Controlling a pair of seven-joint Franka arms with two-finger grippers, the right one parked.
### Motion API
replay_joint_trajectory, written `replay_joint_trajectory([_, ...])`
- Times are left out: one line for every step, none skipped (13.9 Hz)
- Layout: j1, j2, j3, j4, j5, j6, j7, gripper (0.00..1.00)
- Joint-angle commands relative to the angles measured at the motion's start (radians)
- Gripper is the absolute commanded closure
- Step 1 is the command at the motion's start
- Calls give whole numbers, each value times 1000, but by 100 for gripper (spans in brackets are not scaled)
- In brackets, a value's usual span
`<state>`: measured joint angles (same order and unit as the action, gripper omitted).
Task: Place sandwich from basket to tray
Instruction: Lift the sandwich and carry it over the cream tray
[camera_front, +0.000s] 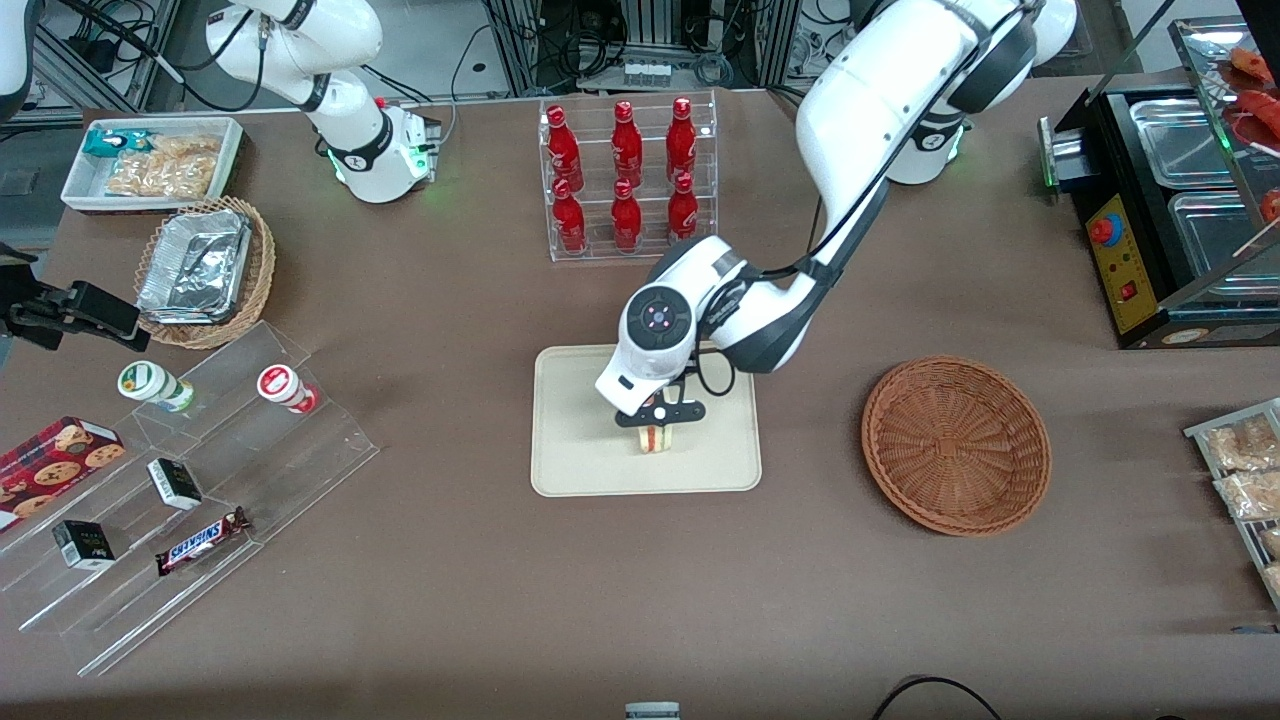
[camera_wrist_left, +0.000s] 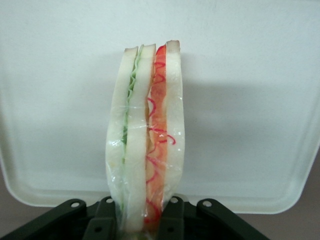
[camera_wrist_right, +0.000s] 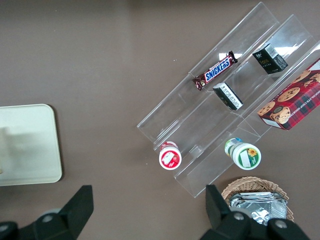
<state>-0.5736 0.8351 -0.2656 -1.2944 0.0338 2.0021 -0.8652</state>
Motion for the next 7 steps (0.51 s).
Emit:
replay_joint_trajectory([-22, 70, 8, 104, -5, -43, 11, 77])
replay_joint_trajectory([-25, 75, 8, 104, -3, -40, 11, 72])
replay_joint_trajectory([-23, 75, 8, 104, -3, -40, 8, 64])
replay_joint_trajectory([-23, 73, 9, 104, -3, -40, 8, 49])
replay_joint_trajectory([-22, 70, 14, 106, -3, -40, 6, 5])
replay_joint_trajectory([-23, 64, 20, 104, -2, -43, 3, 0])
replay_joint_trajectory([-25, 55, 25, 106, 17, -46, 5, 0])
